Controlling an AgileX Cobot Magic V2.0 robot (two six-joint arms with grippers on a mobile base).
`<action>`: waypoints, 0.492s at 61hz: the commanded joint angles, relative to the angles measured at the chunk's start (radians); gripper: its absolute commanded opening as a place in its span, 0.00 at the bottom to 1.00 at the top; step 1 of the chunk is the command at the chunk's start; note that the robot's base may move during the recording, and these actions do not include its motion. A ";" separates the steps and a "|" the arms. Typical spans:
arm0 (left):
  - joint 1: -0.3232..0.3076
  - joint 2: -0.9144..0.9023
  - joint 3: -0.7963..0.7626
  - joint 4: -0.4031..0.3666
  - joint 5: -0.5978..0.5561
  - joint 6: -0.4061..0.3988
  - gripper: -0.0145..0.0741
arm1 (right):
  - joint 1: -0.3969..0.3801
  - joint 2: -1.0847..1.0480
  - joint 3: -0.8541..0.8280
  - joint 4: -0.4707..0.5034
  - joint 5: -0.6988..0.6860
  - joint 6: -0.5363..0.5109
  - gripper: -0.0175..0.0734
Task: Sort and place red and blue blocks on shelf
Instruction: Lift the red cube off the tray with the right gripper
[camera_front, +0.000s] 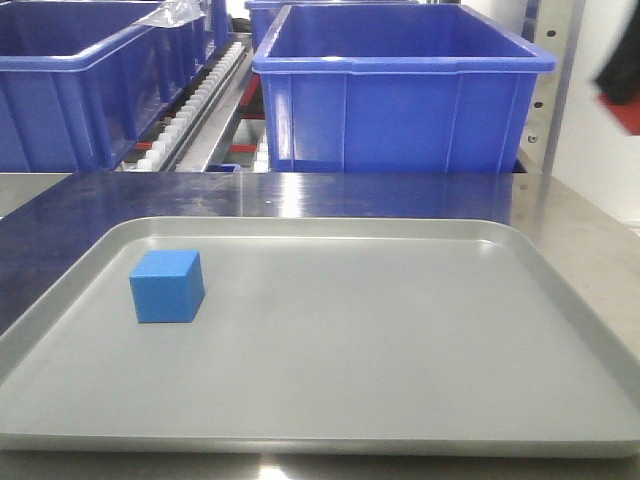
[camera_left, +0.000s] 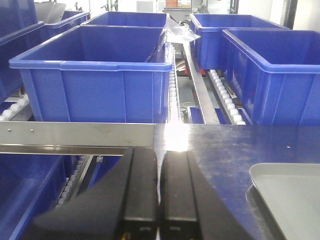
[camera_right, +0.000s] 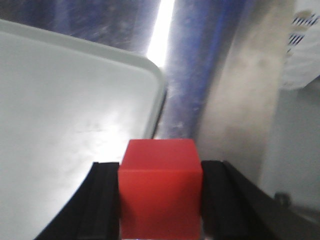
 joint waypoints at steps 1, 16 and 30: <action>-0.006 -0.003 0.025 -0.005 -0.092 0.003 0.30 | -0.074 -0.100 0.046 0.040 -0.156 -0.121 0.28; -0.006 -0.003 0.025 -0.005 -0.092 0.003 0.30 | -0.182 -0.337 0.288 0.039 -0.437 -0.143 0.28; -0.006 -0.003 0.025 -0.005 -0.092 0.003 0.30 | -0.182 -0.582 0.458 0.046 -0.600 -0.136 0.28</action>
